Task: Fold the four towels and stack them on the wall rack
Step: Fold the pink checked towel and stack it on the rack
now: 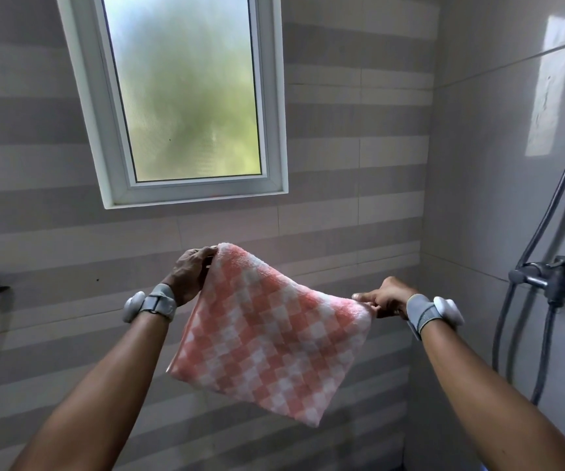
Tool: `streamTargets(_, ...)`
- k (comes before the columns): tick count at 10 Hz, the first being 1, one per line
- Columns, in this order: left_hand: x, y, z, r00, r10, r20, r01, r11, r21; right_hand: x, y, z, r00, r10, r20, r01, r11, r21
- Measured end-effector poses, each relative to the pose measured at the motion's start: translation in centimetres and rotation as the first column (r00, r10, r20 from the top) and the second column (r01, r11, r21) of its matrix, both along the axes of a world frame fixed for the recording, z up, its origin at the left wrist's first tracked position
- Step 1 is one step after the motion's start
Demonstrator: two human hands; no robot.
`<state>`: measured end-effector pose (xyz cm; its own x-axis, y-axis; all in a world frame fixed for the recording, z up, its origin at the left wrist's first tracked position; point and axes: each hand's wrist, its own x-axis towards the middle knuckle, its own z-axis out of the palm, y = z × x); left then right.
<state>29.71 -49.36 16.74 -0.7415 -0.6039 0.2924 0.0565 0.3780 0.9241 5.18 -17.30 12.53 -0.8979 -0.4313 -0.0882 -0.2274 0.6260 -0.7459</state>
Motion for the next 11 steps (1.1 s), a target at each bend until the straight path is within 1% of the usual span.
streamTargets(1,0.3,-0.1,0.2,0.999,-0.043,0.032,0.04,0.996,0.076,0.2,-0.1,-0.5,0.999,0.049,0.017,-0.049,0.997,0.055)
streamTargets(2,0.9,-1.0,-0.2,0.991,0.109,0.077,-0.083,0.953,-0.29,0.3,-0.6,-1.2,0.992,0.116,0.051,-0.113,0.992,-0.061)
streamTargets(3,0.6,-0.7,-0.2,0.997,0.064,0.032,-0.058,0.983,-0.173,0.4,-1.0,-1.4,0.991,0.096,0.092,-0.076,0.977,-0.198)
streamTargets(4,0.4,-0.6,-0.5,0.999,0.003,-0.036,0.001,0.994,0.112,0.9,-1.1,-0.5,0.996,0.068,0.064,-0.044,0.95,-0.31)
streamTargets(5,0.4,-0.7,-1.3,0.988,0.078,-0.133,-0.053,0.982,0.181,0.3,-1.1,0.2,0.998,0.05,0.033,-0.034,0.924,-0.381)
streamTargets(6,0.4,-0.7,-1.7,0.978,0.139,-0.155,-0.112,0.978,0.173,-0.2,-1.1,0.4,0.998,0.061,-0.005,-0.058,0.92,-0.388)
streamTargets(7,0.3,-1.6,-2.5,0.96,0.218,-0.178,-0.194,0.971,0.14,-1.2,-1.1,0.1,0.997,-0.004,-0.071,-0.024,0.924,-0.38)
streamTargets(8,0.0,-1.8,-2.8,0.943,0.272,-0.19,-0.243,0.956,0.165,-0.9,-1.2,0.4,0.98,-0.107,-0.165,0.033,0.916,-0.4)
streamTargets(9,-0.3,-1.1,-2.4,0.925,0.358,-0.124,-0.322,0.916,0.24,0.1,-1.2,0.9,0.975,-0.094,-0.201,0.003,0.91,-0.415)
streamTargets(10,-0.3,-1.4,-2.5,0.966,0.252,-0.058,-0.228,0.935,0.271,-0.9,-1.2,0.4,0.969,-0.108,-0.222,-0.026,0.85,-0.526)
streamTargets(11,-0.8,-1.5,-3.1,0.947,0.297,-0.121,-0.267,0.94,0.215,0.1,-1.3,0.5,0.972,-0.079,-0.222,-0.051,0.851,-0.523)
